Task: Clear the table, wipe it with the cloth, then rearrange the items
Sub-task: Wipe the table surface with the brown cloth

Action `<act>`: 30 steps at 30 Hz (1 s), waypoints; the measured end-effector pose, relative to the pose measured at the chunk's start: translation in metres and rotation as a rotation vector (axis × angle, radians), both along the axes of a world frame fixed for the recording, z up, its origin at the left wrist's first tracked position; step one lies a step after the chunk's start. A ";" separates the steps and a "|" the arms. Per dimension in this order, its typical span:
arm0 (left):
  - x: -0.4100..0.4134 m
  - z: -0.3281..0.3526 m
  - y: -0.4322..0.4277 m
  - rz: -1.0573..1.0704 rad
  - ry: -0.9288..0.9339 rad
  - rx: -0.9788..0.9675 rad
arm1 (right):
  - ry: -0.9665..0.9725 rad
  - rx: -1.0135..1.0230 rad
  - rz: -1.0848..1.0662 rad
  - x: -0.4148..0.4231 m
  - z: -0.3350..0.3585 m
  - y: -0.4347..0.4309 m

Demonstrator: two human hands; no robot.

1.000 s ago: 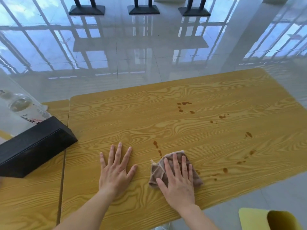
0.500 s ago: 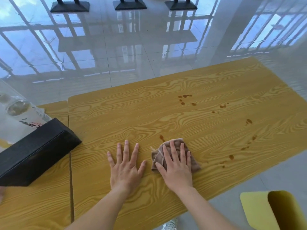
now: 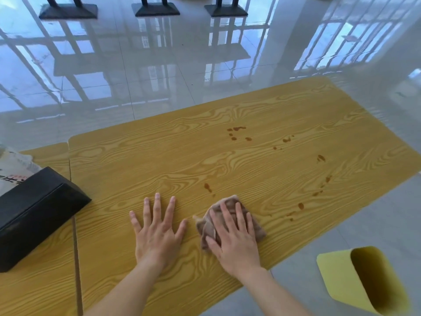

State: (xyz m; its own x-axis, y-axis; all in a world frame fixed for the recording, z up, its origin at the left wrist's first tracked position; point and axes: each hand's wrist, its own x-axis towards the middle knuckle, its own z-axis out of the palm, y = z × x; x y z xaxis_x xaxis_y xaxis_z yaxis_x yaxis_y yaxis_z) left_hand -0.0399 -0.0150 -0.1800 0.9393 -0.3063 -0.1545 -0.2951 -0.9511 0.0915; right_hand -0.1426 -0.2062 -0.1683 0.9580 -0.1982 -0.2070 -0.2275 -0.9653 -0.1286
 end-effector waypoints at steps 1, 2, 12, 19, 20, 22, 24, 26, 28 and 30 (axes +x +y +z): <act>-0.001 -0.001 -0.001 -0.002 -0.004 -0.005 | -0.018 -0.002 0.046 -0.018 -0.001 -0.011; -0.001 -0.002 -0.001 -0.005 -0.008 -0.009 | -0.028 -0.011 0.051 -0.031 -0.002 -0.028; -0.047 0.003 -0.107 -0.396 -0.034 -0.257 | -0.048 -0.035 -0.060 -0.047 -0.009 -0.111; -0.045 -0.006 -0.195 -0.343 -0.028 -0.158 | -0.022 -0.071 -0.221 -0.043 -0.012 -0.202; -0.044 -0.007 -0.199 -0.325 -0.035 -0.143 | -0.030 -0.068 -0.258 -0.037 -0.012 -0.200; -0.045 -0.009 -0.202 -0.305 -0.049 -0.124 | -0.051 -0.053 -0.199 -0.042 -0.012 -0.190; -0.046 -0.009 -0.201 -0.301 -0.046 -0.128 | -0.045 -0.035 -0.011 -0.062 -0.010 -0.190; -0.046 -0.009 -0.200 -0.290 -0.029 -0.117 | -0.019 -0.017 0.082 -0.071 -0.004 -0.210; -0.041 -0.005 -0.208 -0.270 -0.021 -0.119 | 0.002 -0.035 -0.008 -0.060 -0.004 -0.236; -0.030 0.002 -0.225 -0.261 -0.018 -0.122 | 0.025 -0.049 -0.203 -0.037 -0.006 -0.249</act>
State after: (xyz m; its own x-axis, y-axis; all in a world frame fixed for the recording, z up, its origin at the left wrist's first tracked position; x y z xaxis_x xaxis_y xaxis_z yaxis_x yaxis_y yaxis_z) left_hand -0.0701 -0.2400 -0.1779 0.8287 -0.5531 -0.0855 -0.5309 -0.8252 0.1930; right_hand -0.1799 -0.4553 -0.1740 0.8920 -0.3971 -0.2158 -0.4205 -0.9042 -0.0743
